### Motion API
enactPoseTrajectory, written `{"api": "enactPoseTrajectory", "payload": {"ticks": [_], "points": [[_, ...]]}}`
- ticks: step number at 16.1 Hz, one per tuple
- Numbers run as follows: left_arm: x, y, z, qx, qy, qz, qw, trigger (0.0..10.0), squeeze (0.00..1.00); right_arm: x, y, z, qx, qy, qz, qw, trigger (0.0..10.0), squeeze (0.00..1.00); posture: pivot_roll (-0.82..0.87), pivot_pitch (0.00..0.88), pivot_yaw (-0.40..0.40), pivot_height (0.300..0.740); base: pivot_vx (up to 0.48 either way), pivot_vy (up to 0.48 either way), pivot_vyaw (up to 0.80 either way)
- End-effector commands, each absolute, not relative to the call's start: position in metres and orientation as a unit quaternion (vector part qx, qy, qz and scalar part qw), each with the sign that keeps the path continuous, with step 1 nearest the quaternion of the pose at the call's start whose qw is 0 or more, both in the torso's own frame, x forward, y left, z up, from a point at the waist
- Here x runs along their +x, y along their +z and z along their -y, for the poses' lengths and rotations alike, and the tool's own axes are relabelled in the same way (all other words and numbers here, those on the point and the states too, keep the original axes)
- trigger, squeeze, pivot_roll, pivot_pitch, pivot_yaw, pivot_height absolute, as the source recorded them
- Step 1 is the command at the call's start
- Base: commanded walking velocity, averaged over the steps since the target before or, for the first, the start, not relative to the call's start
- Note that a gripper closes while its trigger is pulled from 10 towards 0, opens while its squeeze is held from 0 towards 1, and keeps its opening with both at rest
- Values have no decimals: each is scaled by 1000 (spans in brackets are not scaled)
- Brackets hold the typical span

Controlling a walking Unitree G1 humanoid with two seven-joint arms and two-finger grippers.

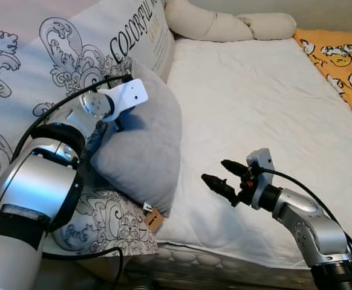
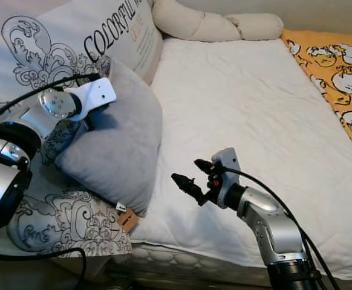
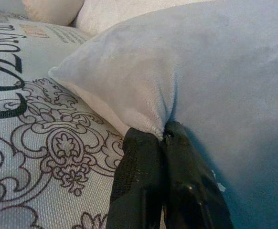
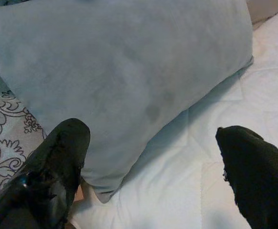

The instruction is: Clean up the room

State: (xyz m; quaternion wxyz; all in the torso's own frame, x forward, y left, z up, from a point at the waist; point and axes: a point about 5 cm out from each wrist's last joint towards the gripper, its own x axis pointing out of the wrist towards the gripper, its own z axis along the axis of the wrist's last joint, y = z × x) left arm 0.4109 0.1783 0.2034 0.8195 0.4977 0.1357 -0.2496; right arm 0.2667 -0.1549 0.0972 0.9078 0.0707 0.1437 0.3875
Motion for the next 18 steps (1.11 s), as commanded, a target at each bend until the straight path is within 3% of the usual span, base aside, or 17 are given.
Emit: {"api": "enactPoseTrajectory", "payload": {"ticks": [1,2,3,5,8,10,12,13,16,18], "points": [[411,206,-177,507,-256,-136,812,10000,0,263,101,152,68,401,-140,903,10000,1000,-117,0,106,740,0,0,0],[410,203,-177,500,-261,-143,814,10000,0,262,101,152,69,402,-139,902,10000,1000,-119,0,108,740,0,0,0],[410,201,-178,482,-259,-145,825,10000,1000,262,101,152,69,402,-139,903,10000,1000,-122,0,108,740,0,0,0],[410,204,-179,453,-254,-132,844,10000,1000,261,102,154,69,398,-135,905,10000,1000,-123,0,106,740,0,0,0],[412,226,-180,314,-278,-87,904,10000,1000,260,105,156,73,397,-125,906,10000,1000,-124,0,103,740,0,0,0],[413,244,-183,286,-271,-45,918,10000,1000,259,104,157,73,393,-125,908,10000,1000,-104,0,89,740,0,0,0],[413,262,-177,180,-291,17,939,10000,1000,259,102,160,78,359,-117,923,10000,1000,-87,0,83,740,0,0,0],[412,256,-168,92,-295,40,950,10000,1000,261,102,163,87,309,-104,941,10000,1000,-81,0,80,740,0,0,0],[400,232,-155,-20,-293,85,952,10000,1000,261,102,164,115,242,-89,959,10000,1000,-71,0,63,740,0,0,0],[376,205,-143,-17,-265,102,959,10000,1000,258,105,162,138,203,-69,967,10000,1000,-61,0,49,740,0,0,0]]}}
